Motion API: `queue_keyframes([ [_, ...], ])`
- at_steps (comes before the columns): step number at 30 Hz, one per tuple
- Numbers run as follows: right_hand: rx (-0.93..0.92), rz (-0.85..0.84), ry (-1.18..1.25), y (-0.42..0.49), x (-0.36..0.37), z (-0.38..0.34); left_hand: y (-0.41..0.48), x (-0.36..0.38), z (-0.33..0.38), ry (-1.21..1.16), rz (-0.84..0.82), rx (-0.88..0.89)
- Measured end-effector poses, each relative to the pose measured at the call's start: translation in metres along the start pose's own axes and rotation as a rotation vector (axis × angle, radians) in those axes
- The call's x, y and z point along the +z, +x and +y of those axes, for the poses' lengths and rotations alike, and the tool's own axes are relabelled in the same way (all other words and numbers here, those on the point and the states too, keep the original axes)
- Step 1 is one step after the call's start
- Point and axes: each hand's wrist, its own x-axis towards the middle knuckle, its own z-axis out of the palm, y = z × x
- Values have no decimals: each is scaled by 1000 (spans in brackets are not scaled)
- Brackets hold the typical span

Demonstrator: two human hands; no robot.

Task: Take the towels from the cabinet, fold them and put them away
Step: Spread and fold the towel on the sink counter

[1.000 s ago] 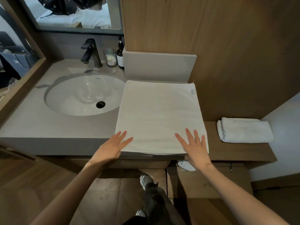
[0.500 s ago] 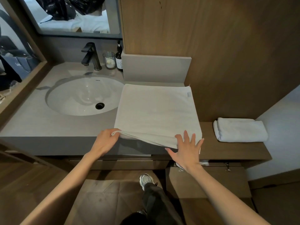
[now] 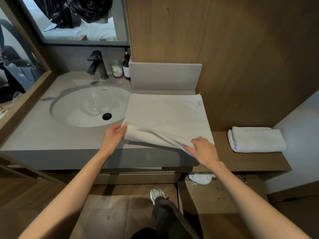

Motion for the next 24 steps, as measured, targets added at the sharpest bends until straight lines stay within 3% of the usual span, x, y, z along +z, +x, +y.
queue_keyframes([
  [5, 39, 39, 156, 17, -20, 1, 26, 8, 5, 14, 52, -27],
  [9, -145, 254, 53, 18, -11, -17, 47, 15, -3, 88, 80, -123],
  [18, -297, 66, -180, 4, 33, -4, 72, 22, -26, 259, 78, -193],
  [24, -282, 29, -4, 5, 26, 10, 77, 23, -37, 273, 47, -214],
])
